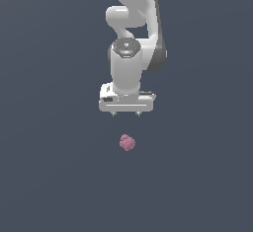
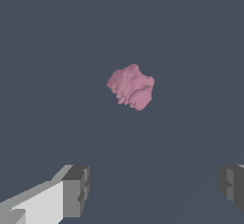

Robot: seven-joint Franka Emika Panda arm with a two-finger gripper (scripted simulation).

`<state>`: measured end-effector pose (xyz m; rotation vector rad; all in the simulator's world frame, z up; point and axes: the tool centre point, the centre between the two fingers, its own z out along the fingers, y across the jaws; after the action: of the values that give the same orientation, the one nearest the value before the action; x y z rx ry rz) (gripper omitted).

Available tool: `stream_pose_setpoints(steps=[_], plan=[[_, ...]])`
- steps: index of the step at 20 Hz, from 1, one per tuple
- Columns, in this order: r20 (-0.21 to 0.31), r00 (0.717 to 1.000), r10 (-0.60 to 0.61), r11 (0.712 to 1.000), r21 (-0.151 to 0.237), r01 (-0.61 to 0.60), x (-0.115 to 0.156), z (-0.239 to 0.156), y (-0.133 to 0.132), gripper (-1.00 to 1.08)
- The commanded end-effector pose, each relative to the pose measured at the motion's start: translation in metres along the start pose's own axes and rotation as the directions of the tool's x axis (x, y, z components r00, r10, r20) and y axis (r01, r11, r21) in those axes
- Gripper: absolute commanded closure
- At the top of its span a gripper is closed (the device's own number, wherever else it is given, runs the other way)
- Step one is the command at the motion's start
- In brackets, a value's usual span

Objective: Pick up the object and move it to a goal position.

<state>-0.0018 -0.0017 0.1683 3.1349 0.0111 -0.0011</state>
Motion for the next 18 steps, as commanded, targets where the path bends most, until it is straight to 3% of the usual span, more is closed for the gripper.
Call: stream_pose_setpoints(steps=[1,10,18], plan=[[0.0,1.0,0.0,1.0,0.0,0.0,0.0,0.0,0.0,-0.92],[-0.011,1.0,-0.024,0.999,0.028,0.025,0.006,-0.01,-0.026,-0.92],[-0.01,0.999,-0.047,0.999,0.025,0.047,0.008,-0.008,-0.025,-0.92]])
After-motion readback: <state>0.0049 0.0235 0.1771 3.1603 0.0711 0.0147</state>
